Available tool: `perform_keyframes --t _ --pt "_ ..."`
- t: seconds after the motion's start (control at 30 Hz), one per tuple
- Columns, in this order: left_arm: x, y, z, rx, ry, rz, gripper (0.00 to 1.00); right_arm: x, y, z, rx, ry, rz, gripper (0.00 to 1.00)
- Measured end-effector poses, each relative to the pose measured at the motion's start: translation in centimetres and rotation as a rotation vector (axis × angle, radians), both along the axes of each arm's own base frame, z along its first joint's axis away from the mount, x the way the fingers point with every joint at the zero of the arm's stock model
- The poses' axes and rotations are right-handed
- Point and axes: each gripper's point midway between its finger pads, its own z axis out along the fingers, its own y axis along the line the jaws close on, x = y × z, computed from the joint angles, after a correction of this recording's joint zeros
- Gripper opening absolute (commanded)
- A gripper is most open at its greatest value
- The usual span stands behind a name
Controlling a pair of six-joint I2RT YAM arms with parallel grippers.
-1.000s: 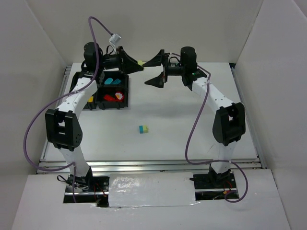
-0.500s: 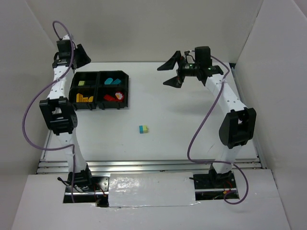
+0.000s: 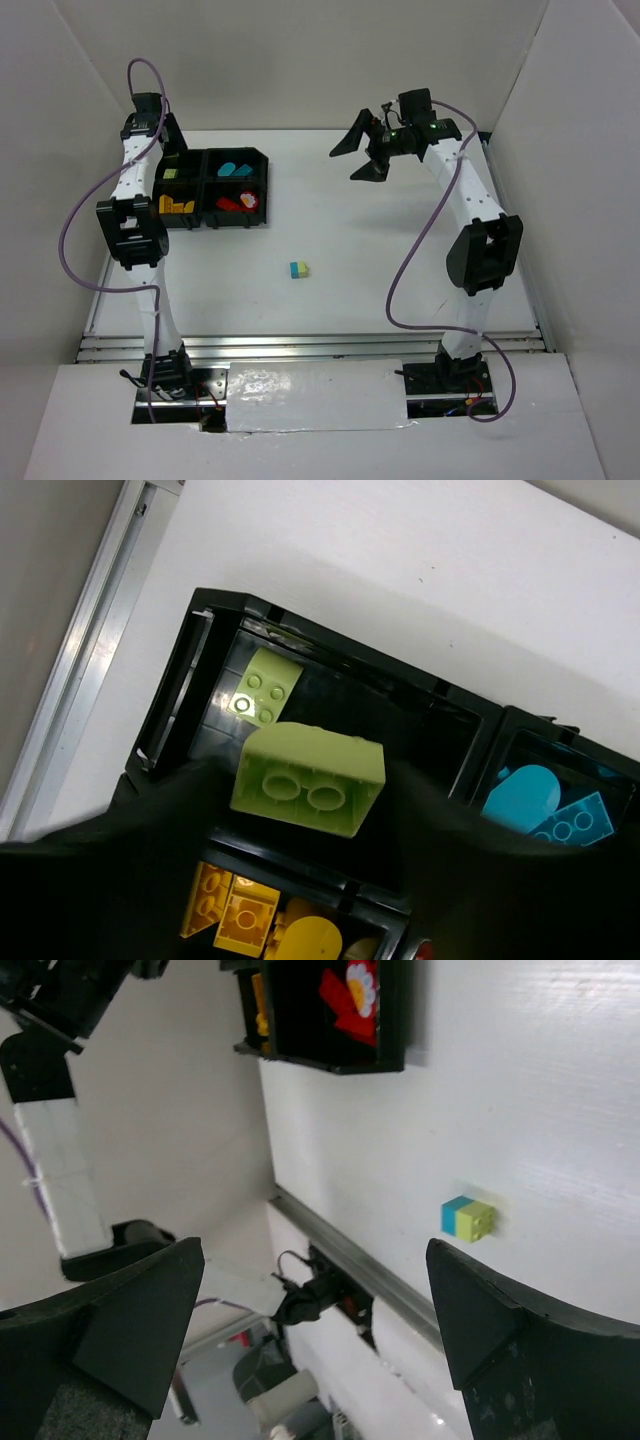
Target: Sort the legos into containers by color
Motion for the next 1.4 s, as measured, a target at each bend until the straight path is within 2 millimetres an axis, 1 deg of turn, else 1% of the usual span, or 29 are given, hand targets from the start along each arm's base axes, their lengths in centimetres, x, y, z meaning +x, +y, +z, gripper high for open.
perform_keyframes --t 0.17,0.23,0.33,0.4,0.43,0.5,0.53,0.57,0.63,0.7,0.73,0.77,0.8,0.83,0.87,0.9,0.93,0.97,1.03,1.07,1.1,1.17,1.23,1.33,1.4 --pt "-0.1 -0.2 -0.1 -0.005 0.006 -0.017 0.99 1.3 -0.5 -0.4 -0.079 -0.033 0.0 1.0" --pt "0.0 -0.4 -0.1 -0.01 0.005 -0.023 0.99 1.4 -0.8 -1.0 -0.12 -0.038 -0.003 1.0" --pt "-0.1 -0.6 0.2 -0.017 0.005 -0.031 1.0 1.0 -0.6 -2.2 -0.188 -0.03 0.007 1.0" --pt "-0.5 -1.0 1.0 -0.029 0.004 -0.044 1.0 0.6 -0.1 -3.3 -0.255 -0.029 0.02 1.0" --pt "-1.0 -1.4 1.7 -0.035 0.001 -0.054 0.99 0.4 0.2 -4.0 -0.294 -0.029 0.028 0.99" --pt "-2.4 -2.4 3.4 -0.045 -0.008 -0.071 0.99 -0.3 1.0 -5.4 -0.371 -0.026 0.044 1.0" --pt "-3.4 -3.2 4.6 -0.049 -0.018 -0.081 1.0 -0.6 1.2 -5.9 -0.407 -0.023 0.047 1.0" --pt "-4.4 -4.1 5.5 -0.056 -0.021 -0.093 0.99 -0.9 1.4 -6.4 -0.44 -0.02 0.048 1.0" --pt "-6.5 -7.3 7.8 -0.066 -0.037 -0.134 0.99 -1.4 1.6 -7.1 -0.495 -0.018 0.044 1.0" --pt "-8.3 -11.9 9.5 -0.062 -0.047 -0.213 0.99 -1.5 1.1 -7.5 -0.538 -0.026 0.016 1.0" --pt "-9.2 -14.9 10.0 -0.066 -0.045 -0.268 1.0 -1.9 0.3 -7.9 -0.563 -0.016 -0.005 1.0" --pt "-10.1 -18.2 10.2 -0.076 -0.04 -0.329 1.0 -2.3 -0.6 -8.3 -0.586 -0.003 -0.027 1.0" --pt "-11.3 -21.5 9.8 -0.084 -0.023 -0.394 1.0 -2.8 -1.6 -8.7 -0.605 0.009 -0.05 1.0" --pt "-12.7 -24.6 9.0 -0.099 0.01 -0.462 0.99 -3.3 -2.5 -8.9 -0.624 0.019 -0.069 1.0" --pt "-14.1 -27.1 7.8 -0.116 0.046 -0.509 0.99 -3.9 -3.3 -9.0 -0.639 0.023 -0.084 1.0" --pt "-15.7 -28.9 6.2 -0.127 0.094 -0.549 1.0 -4.3 -4.1 -9.0 -0.656 0.025 -0.101 1.0" --pt "-17.4 -30.2 4.3 -0.146 0.152 -0.572 0.99 -4.7 -4.8 -8.9 -0.671 0.022 -0.119 1.0" --pt "-18.9 -30.6 2.5 -0.158 0.207 -0.581 0.99 -5.0 -5.2 -8.8 -0.682 0.016 -0.135 1.0" --pt "-21.5 -30.2 -0.6 -0.184 0.315 -0.559 1.0 -6.1 -5.8 -8.8 -0.693 0.011 -0.159 1.0" --pt "-22.5 -29.8 -1.7 -0.188 0.358 -0.542 1.0 -6.8 -6.1 -9.1 -0.696 0.015 -0.168 1.0" --pt "-23.2 -29.5 -2.4 -0.196 0.39 -0.521 1.0 -7.6 -6.5 -9.4 -0.7 0.025 -0.178 1.0" --pt "-23.8 -29.5 -2.7 -0.204 0.411 -0.498 0.99 -9.1 -7.3 -10.0 -0.713 0.041 -0.194 1.0" --pt "-24.0 -30.6 -2.6 -0.211 0.399 -0.5 1.0 -10.0 -8.0 -10.2 -0.726 0.049 -0.211 1.0" --pt "-24.9 -32.4 -3.4 -0.23 0.398 -0.513 1.0 -10.1 -8.3 -9.5 -0.724 0.03 -0.227 1.0" --pt "-25.8 -33.0 -4.3 -0.239 0.42 -0.514 1.0 -10.2 -8.3 -9.3 -0.721 0.024 -0.233 1.0"
